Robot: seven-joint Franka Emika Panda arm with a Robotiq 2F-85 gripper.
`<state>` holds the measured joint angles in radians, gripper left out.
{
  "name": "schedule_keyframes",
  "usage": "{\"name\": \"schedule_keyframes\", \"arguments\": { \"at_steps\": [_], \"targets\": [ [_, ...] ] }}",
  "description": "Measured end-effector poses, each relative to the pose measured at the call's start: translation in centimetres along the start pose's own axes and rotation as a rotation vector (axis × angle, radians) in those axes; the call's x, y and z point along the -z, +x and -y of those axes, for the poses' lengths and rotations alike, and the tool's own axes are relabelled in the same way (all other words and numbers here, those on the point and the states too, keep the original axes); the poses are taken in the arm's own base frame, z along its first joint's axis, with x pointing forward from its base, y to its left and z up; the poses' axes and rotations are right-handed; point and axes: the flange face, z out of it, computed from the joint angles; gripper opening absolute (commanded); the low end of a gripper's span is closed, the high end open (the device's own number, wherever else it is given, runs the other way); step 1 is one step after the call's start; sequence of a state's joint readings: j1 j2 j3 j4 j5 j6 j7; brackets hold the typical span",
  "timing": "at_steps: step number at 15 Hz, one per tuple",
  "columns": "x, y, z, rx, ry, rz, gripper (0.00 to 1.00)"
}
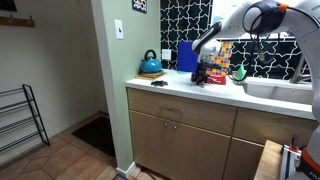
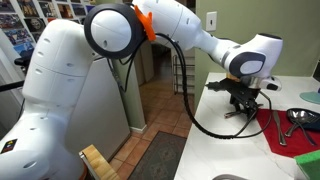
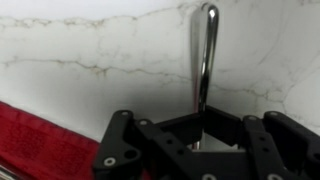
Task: Pick up the dinner knife of the counter top and move it onto the red towel that is on the counter top
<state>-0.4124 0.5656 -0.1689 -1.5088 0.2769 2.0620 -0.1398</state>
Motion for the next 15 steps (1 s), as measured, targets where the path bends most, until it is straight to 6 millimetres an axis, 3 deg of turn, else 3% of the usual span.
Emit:
{"name": "schedule_keyframes", "arguments": {
  "at_steps": [9,10,11,13,15],
  "targets": [
    [0.3,0.0,4.0,0.124,-0.297,0.005,0.0],
    [0.2,0.0,4.3,0.136,-0.316,0.005,0.25],
    [0.2,0.0,4.5,0.145,-0.329,0.005,0.26],
    [0.7,0.1,4.6,0.157,-0.344,-0.009,0.4],
    [2.5,0.0,4.5,0.164,-0.346,-0.044,0.55]
  ]
}}
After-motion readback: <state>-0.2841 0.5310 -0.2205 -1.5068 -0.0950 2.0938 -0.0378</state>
